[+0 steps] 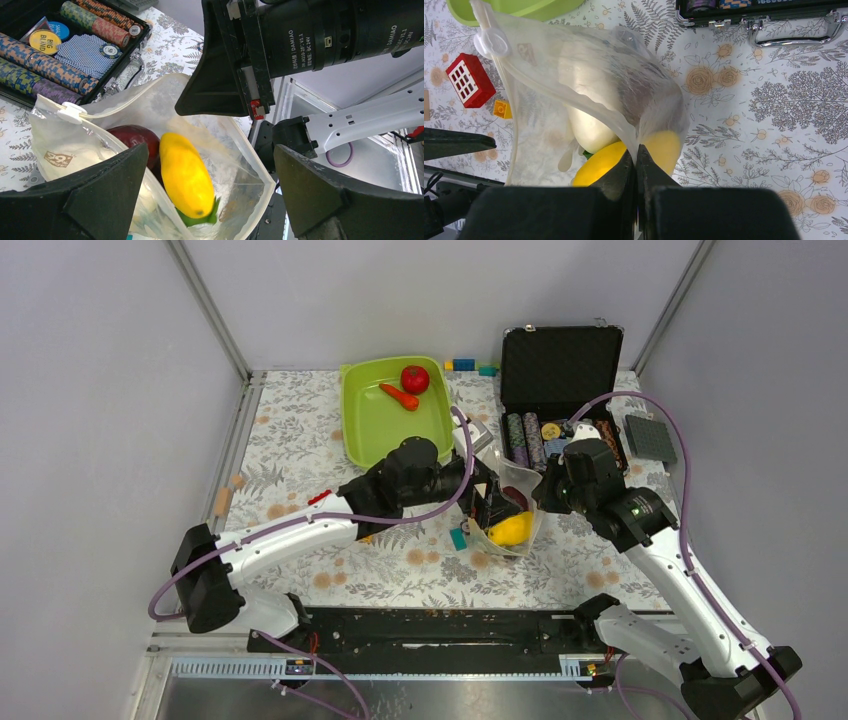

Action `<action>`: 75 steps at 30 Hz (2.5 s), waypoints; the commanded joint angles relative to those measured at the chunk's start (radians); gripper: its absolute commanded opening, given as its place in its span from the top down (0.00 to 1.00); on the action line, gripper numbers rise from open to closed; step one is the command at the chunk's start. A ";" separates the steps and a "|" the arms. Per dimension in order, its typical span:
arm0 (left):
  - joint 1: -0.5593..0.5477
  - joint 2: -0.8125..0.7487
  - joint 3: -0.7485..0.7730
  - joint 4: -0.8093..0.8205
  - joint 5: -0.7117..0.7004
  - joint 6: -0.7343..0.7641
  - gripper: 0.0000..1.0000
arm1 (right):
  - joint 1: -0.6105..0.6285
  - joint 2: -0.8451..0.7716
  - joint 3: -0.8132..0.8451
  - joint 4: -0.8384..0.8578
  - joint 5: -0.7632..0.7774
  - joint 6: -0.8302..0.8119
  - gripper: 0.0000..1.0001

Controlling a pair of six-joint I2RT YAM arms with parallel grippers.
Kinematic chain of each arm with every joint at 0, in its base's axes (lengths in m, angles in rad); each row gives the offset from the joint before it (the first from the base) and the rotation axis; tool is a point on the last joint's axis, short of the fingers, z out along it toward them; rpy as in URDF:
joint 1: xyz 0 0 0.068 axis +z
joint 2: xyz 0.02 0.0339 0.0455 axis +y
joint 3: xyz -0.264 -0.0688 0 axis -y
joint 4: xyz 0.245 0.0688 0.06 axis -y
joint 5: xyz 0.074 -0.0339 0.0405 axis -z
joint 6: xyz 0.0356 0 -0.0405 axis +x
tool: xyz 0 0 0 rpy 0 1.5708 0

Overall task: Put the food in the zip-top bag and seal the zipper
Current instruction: Place the fake fruit in the zipper food storage bag, then pick up the fake vegetable from the bin.

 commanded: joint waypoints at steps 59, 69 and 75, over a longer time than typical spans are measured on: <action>0.682 1.123 0.843 -0.184 -0.505 -0.975 0.32 | -0.003 -0.042 -0.017 0.051 0.025 -0.020 1.00; 0.693 1.153 0.856 -0.131 -0.473 -0.977 0.66 | -0.003 -0.020 -0.014 0.055 0.042 -0.023 1.00; 0.692 1.136 0.820 -0.093 -0.453 -0.963 0.98 | -0.004 -0.026 -0.017 0.057 0.041 -0.022 1.00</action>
